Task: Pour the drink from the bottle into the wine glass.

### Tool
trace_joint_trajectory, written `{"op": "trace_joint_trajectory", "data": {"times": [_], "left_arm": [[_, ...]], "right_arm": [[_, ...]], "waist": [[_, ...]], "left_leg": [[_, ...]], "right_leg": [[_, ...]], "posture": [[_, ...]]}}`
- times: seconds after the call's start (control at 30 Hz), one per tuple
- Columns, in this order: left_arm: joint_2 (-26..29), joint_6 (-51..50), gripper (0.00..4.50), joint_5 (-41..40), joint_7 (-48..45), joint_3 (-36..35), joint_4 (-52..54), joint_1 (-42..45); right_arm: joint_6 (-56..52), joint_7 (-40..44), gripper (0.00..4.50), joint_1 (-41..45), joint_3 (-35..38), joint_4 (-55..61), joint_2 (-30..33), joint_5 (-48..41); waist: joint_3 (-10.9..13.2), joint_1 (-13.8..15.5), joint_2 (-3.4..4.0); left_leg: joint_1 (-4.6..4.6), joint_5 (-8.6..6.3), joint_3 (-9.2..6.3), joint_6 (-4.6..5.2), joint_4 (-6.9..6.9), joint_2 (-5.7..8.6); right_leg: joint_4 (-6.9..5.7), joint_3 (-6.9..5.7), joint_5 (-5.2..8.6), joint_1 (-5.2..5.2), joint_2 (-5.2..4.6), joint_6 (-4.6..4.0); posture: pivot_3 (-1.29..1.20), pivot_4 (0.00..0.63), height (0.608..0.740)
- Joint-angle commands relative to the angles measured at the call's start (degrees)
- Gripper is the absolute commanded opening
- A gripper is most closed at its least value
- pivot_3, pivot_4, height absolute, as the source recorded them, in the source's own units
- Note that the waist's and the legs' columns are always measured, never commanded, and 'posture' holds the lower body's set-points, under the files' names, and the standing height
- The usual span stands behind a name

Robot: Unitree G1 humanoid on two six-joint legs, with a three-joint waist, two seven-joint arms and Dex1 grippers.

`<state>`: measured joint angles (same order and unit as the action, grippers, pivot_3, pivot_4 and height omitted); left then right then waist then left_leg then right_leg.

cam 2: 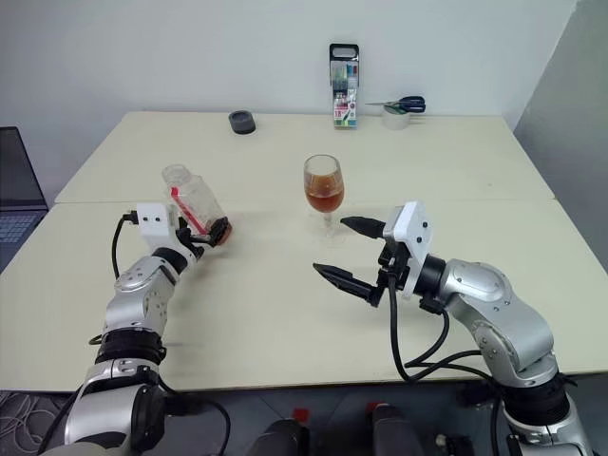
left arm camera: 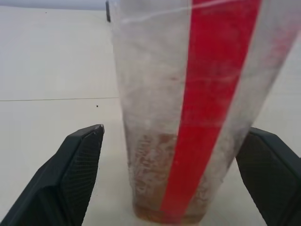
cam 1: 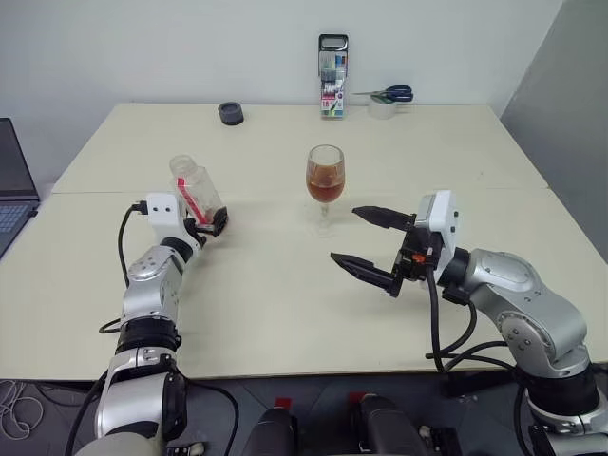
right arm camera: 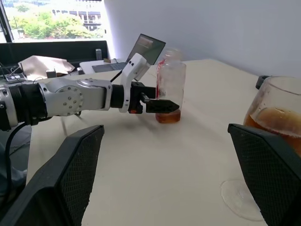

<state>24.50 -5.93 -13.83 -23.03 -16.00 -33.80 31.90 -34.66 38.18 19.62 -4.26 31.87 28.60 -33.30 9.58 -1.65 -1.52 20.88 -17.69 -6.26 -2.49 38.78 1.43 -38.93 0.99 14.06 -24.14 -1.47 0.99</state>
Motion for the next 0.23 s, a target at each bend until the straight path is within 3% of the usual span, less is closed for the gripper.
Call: {"op": "trace_joint_trajectory", "data": {"times": [0.03,0.13,0.23], "left_arm": [[0.3,-3.9,4.47,-1.3,-0.1,0.0,10.2,-5.9],[0.3,-10.1,4.47,-2.9,0.5,-0.4,20.5,-12.9],[-0.5,-16.7,4.47,-3.9,3.7,-0.9,34.8,-21.2]], "right_arm": [[-2.3,-4.3,4.5,-6.1,3.0,3.3,0.2,-0.3],[-6.3,-12.9,4.5,-11.1,5.8,5.0,-2.0,1.0],[-10.6,-26.9,4.5,-11.8,7.4,6.7,-8.2,5.4]], "waist": [[0.0,0.0,-0.01],[0.0,0.0,0.0],[0.0,-0.2,0.01]], "left_leg": [[0.01,0.0,-0.01,-0.01,-0.01,0.0],[0.02,-0.01,0.01,-0.02,-0.07,-0.01],[-0.02,-0.02,0.03,0.0,-0.06,-0.07]], "right_leg": [[0.01,-0.01,0.0,0.0,-0.01,0.0],[0.07,0.06,0.0,-0.01,-0.08,0.0],[-0.01,0.07,0.0,-0.04,-0.09,0.0]], "posture": [[0.0,0.15,0.74],[0.0,0.15,0.74],[0.0,0.15,0.74]]}}
